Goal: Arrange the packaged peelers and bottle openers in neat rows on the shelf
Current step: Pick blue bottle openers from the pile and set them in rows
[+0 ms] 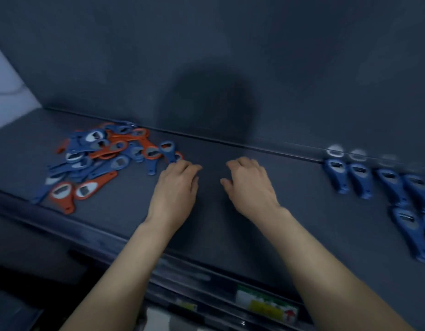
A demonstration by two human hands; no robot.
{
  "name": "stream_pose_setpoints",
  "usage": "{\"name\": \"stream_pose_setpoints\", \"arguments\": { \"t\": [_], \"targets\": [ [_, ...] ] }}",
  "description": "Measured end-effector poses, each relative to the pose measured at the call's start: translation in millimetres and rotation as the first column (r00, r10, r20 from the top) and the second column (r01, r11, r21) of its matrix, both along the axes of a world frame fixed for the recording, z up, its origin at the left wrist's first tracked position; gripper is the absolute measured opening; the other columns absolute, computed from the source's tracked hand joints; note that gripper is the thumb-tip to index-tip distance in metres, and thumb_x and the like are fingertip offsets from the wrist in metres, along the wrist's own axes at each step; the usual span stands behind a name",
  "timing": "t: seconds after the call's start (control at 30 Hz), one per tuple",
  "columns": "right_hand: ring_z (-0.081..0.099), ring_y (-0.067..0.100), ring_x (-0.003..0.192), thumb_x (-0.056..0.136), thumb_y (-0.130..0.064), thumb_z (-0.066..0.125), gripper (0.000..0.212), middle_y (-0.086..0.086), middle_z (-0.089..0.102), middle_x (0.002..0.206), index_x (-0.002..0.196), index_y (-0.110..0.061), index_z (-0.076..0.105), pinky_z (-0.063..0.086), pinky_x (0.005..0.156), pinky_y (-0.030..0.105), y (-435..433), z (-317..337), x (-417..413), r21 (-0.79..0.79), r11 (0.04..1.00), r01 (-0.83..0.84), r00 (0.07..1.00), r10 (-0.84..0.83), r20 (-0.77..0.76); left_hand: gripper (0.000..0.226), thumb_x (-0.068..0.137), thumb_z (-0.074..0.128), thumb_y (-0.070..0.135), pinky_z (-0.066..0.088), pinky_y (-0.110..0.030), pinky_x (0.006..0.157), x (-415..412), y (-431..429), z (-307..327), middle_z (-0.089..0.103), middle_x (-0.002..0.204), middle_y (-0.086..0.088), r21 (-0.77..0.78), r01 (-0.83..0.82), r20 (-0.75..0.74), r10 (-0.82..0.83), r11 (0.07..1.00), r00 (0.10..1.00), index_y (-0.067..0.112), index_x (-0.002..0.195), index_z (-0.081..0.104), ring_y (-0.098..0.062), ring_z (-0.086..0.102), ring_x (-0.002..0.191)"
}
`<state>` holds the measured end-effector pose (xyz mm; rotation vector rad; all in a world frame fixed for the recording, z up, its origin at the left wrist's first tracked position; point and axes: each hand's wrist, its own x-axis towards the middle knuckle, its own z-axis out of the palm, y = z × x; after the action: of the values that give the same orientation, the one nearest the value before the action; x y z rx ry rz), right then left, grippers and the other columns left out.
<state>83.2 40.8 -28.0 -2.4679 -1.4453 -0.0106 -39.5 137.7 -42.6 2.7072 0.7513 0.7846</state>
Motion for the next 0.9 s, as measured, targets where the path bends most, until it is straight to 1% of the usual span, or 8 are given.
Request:
{"name": "stream_pose_setpoints", "arguments": {
  "t": [0.13, 0.3, 0.37, 0.47, 0.6, 0.7, 0.8, 0.9],
  "targets": [
    [0.044, 0.026, 0.115, 0.096, -0.031, 0.047, 0.037, 0.01, 0.05, 0.126, 0.127, -0.01, 0.049, 0.036, 0.098, 0.034, 55, -1, -43, -0.015, 0.999, -0.028, 0.999, 0.027, -0.032, 0.027, 0.084, 0.059, -0.004, 0.047, -0.05, 0.083, -50, 52, -3, 0.062, 0.1, -0.018, -0.034, -0.052, -0.004, 0.051, 0.998, 0.999, -0.001, 0.111, 0.064, -0.037, 0.057, 0.093],
    [0.042, 0.026, 0.117, 0.095, -0.032, 0.05, 0.04, 0.01, 0.048, 0.127, 0.127, -0.008, 0.049, 0.037, 0.099, 0.034, 110, -4, -76, -0.013, 1.0, -0.009, 0.998, 0.009, -0.061, 0.027, 0.087, 0.057, 0.001, 0.045, -0.047, 0.087, -91, 106, -5, 0.06, 0.103, -0.016, -0.058, -0.119, -0.025, 0.118, 0.991, 0.993, 0.001, 0.114, 0.063, -0.034, 0.054, 0.099],
    [0.04, 0.027, 0.117, 0.094, -0.035, 0.051, 0.043, 0.011, 0.048, 0.127, 0.127, -0.008, 0.049, 0.037, 0.099, 0.035, 126, -5, -83, -0.015, 1.0, 0.001, 0.998, -0.002, -0.061, 0.026, 0.088, 0.057, 0.003, 0.043, -0.048, 0.087, -104, 123, -7, 0.06, 0.105, -0.016, -0.066, -0.165, -0.046, 0.162, 0.984, 0.986, 0.001, 0.113, 0.063, -0.035, 0.053, 0.1],
    [0.036, 0.029, 0.12, 0.093, -0.037, 0.052, 0.051, 0.012, 0.041, 0.134, 0.134, -0.009, 0.043, 0.035, 0.101, 0.037, 145, -6, -87, -0.046, 0.999, 0.014, 0.998, -0.016, -0.058, 0.027, 0.088, 0.056, 0.007, 0.041, -0.047, 0.09, -118, 144, -10, 0.059, 0.11, -0.016, -0.1, -0.26, -0.079, 0.253, 0.96, 0.964, 0.002, 0.115, 0.062, -0.035, 0.05, 0.104],
    [0.033, 0.029, 0.124, 0.093, -0.038, 0.052, 0.053, 0.011, 0.037, 0.138, 0.137, -0.012, 0.04, 0.032, 0.102, 0.037, 164, -9, -88, -0.081, 0.997, -0.009, 0.999, 0.005, -0.043, 0.029, 0.09, 0.056, 0.015, 0.041, -0.045, 0.091, -120, 159, -14, 0.058, 0.112, -0.013, -0.117, -0.306, -0.126, 0.292, 0.945, 0.948, 0.004, 0.117, 0.06, -0.032, 0.049, 0.107],
    [0.034, 0.028, 0.123, 0.093, -0.034, 0.052, 0.044, 0.009, 0.041, 0.135, 0.13, -0.012, 0.045, 0.031, 0.1, 0.037, 178, -12, -85, -0.057, 0.995, -0.079, 0.997, 0.079, -0.011, 0.028, 0.091, 0.055, 0.022, 0.039, -0.041, 0.092, -109, 166, -16, 0.058, 0.113, -0.012, -0.11, -0.324, -0.201, 0.298, 0.94, 0.933, 0.006, 0.114, 0.061, -0.031, 0.048, 0.109],
    [0.034, 0.026, 0.123, 0.094, -0.03, 0.051, 0.039, 0.006, 0.043, 0.135, 0.129, -0.011, 0.047, 0.03, 0.098, 0.035, 193, -14, -80, -0.051, 0.985, -0.167, 0.986, 0.167, -0.01, 0.033, 0.092, 0.053, 0.029, 0.037, -0.039, 0.095, -95, 172, -15, 0.056, 0.118, -0.011, -0.086, -0.358, -0.29, 0.32, 0.93, 0.902, 0.008, 0.116, 0.06, -0.03, 0.045, 0.112],
    [0.033, 0.025, 0.122, 0.094, -0.03, 0.05, 0.038, 0.003, 0.047, 0.134, 0.127, -0.012, 0.05, 0.031, 0.095, 0.038, 203, -18, -72, -0.064, 0.972, -0.226, 0.974, 0.225, -0.022, 0.036, 0.091, 0.054, 0.031, 0.035, -0.04, 0.097, -84, 175, -12, 0.052, 0.123, -0.012, -0.12, -0.391, -0.34, 0.332, 0.913, 0.88, 0.008, 0.119, 0.059, -0.031, 0.041, 0.114]
  ]
}}
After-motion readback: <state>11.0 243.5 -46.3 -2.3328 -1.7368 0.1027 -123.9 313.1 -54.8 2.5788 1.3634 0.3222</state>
